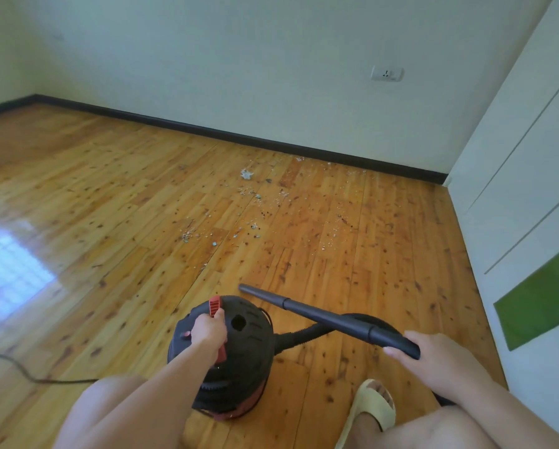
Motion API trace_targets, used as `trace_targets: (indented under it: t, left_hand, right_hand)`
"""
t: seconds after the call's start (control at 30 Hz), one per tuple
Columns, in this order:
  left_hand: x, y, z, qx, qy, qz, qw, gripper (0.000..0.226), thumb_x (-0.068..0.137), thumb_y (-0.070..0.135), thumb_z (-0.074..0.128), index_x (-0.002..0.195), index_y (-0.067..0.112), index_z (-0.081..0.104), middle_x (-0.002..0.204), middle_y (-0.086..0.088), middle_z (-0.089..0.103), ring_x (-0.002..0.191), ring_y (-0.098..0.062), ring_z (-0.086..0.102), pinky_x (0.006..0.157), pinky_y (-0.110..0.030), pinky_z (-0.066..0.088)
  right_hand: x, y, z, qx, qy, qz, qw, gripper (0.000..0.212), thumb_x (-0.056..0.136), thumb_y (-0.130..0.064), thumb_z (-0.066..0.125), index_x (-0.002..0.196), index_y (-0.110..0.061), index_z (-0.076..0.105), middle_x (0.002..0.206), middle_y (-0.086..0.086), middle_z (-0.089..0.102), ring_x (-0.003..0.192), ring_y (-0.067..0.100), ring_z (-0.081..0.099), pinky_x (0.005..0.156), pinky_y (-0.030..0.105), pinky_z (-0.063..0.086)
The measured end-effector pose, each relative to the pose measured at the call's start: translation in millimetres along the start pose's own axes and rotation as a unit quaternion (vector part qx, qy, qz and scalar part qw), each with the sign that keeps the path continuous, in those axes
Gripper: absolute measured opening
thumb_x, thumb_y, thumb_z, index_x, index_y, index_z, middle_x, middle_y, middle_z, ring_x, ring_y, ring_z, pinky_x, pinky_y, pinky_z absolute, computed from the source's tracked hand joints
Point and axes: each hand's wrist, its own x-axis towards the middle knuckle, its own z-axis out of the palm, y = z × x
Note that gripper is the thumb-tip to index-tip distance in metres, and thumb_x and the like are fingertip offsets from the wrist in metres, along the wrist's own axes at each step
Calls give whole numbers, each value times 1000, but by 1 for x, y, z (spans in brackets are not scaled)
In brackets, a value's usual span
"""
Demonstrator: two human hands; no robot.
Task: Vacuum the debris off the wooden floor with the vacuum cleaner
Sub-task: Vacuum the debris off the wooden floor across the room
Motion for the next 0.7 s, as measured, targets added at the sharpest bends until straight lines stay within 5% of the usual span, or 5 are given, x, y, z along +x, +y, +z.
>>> trace_targets:
  t: [0.7]
  left_hand:
    - [34, 2, -60, 118, 20, 60, 991, 28, 109, 35, 40, 107, 8, 49, 87, -9, 55, 67, -16, 50, 59, -30, 43]
  right_hand:
    - [75, -119, 6, -59, 7, -95, 994, 36, 99, -71, 40, 97, -36, 48, 71, -10, 58, 52, 6, 51, 44, 19, 32]
